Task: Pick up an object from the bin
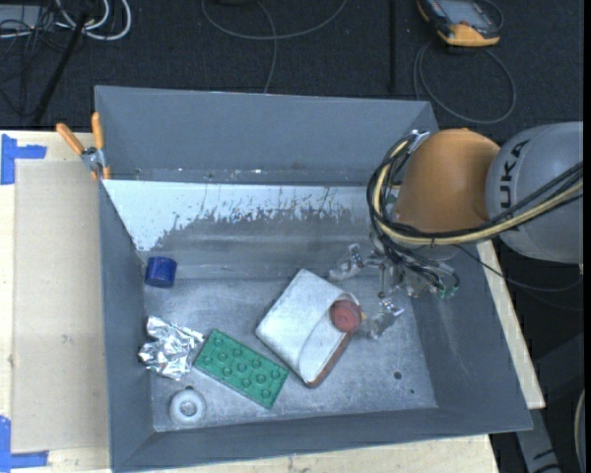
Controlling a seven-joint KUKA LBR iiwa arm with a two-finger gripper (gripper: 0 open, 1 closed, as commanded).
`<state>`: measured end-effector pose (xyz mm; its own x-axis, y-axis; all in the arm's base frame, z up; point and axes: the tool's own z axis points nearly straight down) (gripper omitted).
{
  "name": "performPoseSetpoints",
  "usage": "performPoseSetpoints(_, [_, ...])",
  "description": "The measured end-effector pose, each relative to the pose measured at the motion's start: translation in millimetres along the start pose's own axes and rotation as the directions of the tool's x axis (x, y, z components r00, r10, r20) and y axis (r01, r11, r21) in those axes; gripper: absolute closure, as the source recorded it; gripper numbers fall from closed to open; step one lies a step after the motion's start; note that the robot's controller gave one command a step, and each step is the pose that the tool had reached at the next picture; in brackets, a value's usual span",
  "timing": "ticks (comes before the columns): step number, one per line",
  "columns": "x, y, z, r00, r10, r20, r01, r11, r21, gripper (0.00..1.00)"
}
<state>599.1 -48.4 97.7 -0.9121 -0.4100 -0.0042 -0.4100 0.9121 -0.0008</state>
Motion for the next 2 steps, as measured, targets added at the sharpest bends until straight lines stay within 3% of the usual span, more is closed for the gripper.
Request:
performPoseSetpoints(1, [-45.4,74.0,-17.3,0.943,-0.333,-0.001,0.333,0.943,-0.003,0.0])
performPoseSetpoints(2, [-59.1,79.6,-3.9,0.634,-0.773,0.001,0.773,0.634,-0.004,0.0])
